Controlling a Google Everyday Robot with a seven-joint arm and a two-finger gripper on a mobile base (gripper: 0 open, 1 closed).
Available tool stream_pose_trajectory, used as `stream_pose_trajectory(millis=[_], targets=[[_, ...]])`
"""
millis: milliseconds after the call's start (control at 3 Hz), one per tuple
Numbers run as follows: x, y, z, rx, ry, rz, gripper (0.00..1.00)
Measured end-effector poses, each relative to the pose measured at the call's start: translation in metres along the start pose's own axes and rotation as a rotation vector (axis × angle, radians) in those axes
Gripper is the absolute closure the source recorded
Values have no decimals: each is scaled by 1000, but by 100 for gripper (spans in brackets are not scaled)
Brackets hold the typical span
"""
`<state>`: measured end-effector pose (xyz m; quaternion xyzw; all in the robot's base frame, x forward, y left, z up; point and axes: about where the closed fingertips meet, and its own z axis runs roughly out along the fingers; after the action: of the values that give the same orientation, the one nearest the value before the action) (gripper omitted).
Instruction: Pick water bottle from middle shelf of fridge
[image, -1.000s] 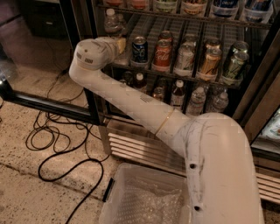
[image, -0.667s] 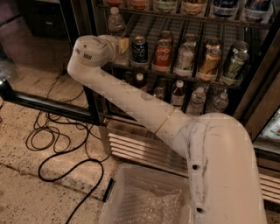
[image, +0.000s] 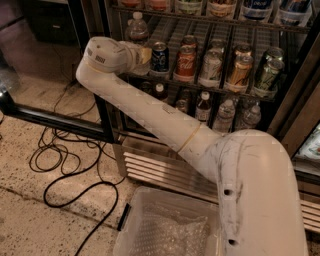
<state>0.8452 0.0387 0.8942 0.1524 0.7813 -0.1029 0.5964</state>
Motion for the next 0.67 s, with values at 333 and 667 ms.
stream_pose_trajectory(millis=[333,667], targets=[[0,0,0,0,1,0,100],[24,-30,-10,44,130,106,100]])
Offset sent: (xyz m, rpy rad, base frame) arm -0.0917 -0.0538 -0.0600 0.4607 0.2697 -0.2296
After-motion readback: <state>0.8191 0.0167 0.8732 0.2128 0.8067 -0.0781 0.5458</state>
